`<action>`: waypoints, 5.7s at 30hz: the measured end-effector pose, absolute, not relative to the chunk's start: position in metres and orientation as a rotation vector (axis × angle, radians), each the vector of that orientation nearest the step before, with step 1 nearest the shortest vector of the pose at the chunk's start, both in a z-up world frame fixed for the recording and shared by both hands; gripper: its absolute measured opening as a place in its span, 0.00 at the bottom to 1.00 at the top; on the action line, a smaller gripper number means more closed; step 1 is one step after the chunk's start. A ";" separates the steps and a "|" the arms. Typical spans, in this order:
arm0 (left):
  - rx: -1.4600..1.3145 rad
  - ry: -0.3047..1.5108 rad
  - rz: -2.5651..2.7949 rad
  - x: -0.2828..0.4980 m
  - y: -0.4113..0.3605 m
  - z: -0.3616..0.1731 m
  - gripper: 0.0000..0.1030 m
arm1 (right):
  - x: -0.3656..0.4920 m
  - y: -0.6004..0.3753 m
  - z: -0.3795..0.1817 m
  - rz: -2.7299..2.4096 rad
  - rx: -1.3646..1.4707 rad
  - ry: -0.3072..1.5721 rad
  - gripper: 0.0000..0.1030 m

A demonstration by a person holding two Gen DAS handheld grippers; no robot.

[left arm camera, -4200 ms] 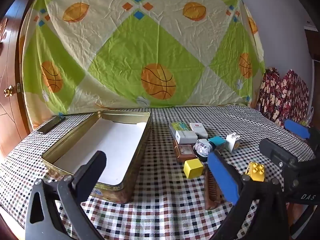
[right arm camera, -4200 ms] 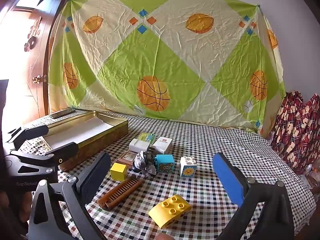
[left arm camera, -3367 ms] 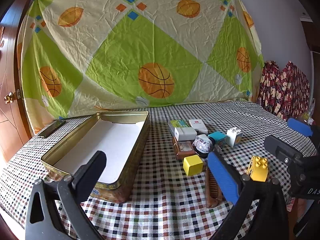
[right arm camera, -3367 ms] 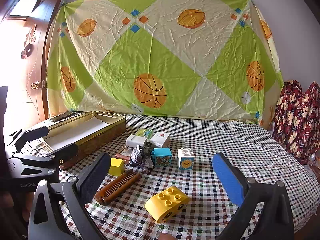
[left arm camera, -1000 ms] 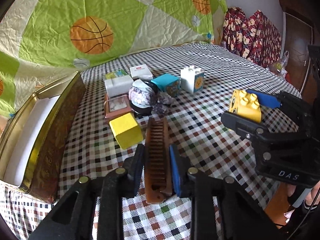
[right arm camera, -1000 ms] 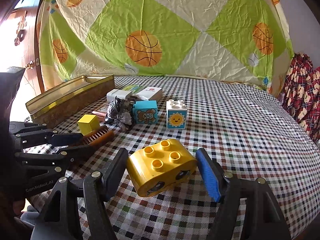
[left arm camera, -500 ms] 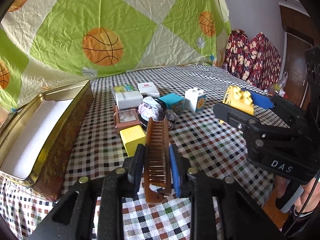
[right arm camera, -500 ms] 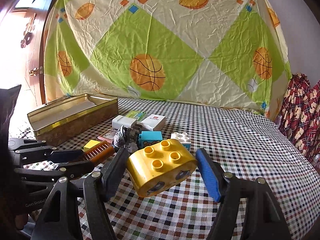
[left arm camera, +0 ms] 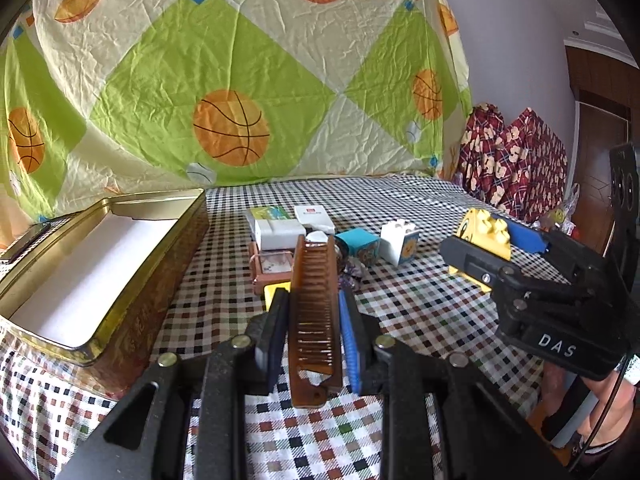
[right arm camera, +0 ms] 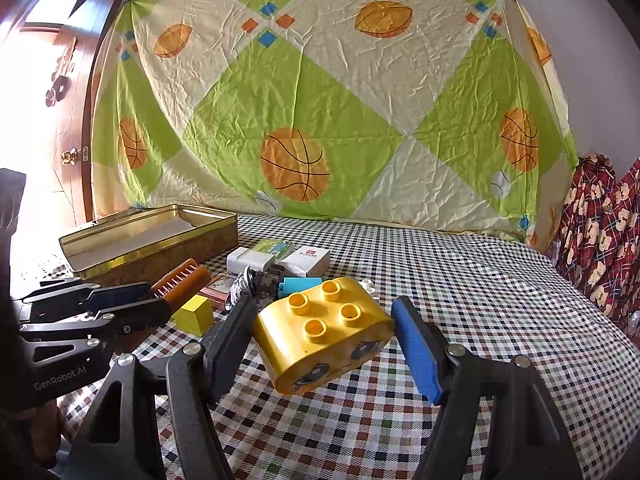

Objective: Organize rigid objects
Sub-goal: 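Lift the comb toward the gold tin with the left tool while the right tool carries the yellow brick, then lower the comb into the tin with the left tool while the right tool brings the brick over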

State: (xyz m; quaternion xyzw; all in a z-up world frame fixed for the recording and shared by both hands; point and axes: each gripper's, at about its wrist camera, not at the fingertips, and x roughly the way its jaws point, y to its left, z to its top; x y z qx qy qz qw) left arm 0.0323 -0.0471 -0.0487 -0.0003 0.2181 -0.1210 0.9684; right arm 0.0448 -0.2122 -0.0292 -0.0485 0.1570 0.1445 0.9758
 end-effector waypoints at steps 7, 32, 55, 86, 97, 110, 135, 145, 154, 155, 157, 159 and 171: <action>-0.003 0.402 -0.253 0.027 -0.046 -0.048 0.23 | 0.041 -0.212 -0.028 0.283 -0.096 0.280 0.70; -0.021 0.267 -0.192 0.007 -0.035 -0.042 0.23 | 0.026 -0.215 -0.026 0.253 -0.077 0.174 0.70; -0.053 0.167 -0.026 -0.003 0.022 -0.021 0.23 | 0.036 -0.187 -0.025 0.245 -0.062 0.217 0.70; -0.050 0.218 0.047 0.007 0.059 -0.025 0.23 | 0.043 -0.113 -0.029 0.342 -0.139 0.304 0.70; -0.046 0.218 0.073 0.006 0.069 -0.025 0.23 | 0.044 -0.099 -0.028 0.373 -0.149 0.316 0.70; -0.061 0.229 0.091 0.006 0.083 -0.026 0.23 | 0.043 -0.079 -0.029 0.417 -0.158 0.330 0.70; -0.094 0.280 0.152 0.008 0.108 -0.029 0.23 | 0.038 -0.040 -0.028 0.486 -0.197 0.347 0.70; -0.102 0.288 0.156 0.008 0.115 -0.029 0.23 | 0.038 -0.034 -0.027 0.512 -0.200 0.359 0.70; -0.099 0.305 0.157 0.011 0.119 -0.029 0.23 | 0.040 -0.029 -0.025 0.536 -0.206 0.363 0.70; -0.101 0.311 0.155 0.012 0.120 -0.028 0.23 | 0.040 -0.028 -0.024 0.539 -0.206 0.364 0.70; -0.103 0.321 0.156 0.014 0.123 -0.028 0.23 | 0.040 -0.027 -0.023 0.543 -0.210 0.365 0.70; -0.105 0.333 0.156 0.016 0.126 -0.028 0.23 | 0.040 -0.026 -0.022 0.544 -0.216 0.362 0.70; -0.089 0.410 0.116 0.036 0.132 -0.023 0.23 | 0.058 -0.020 -0.002 0.570 -0.211 0.360 0.70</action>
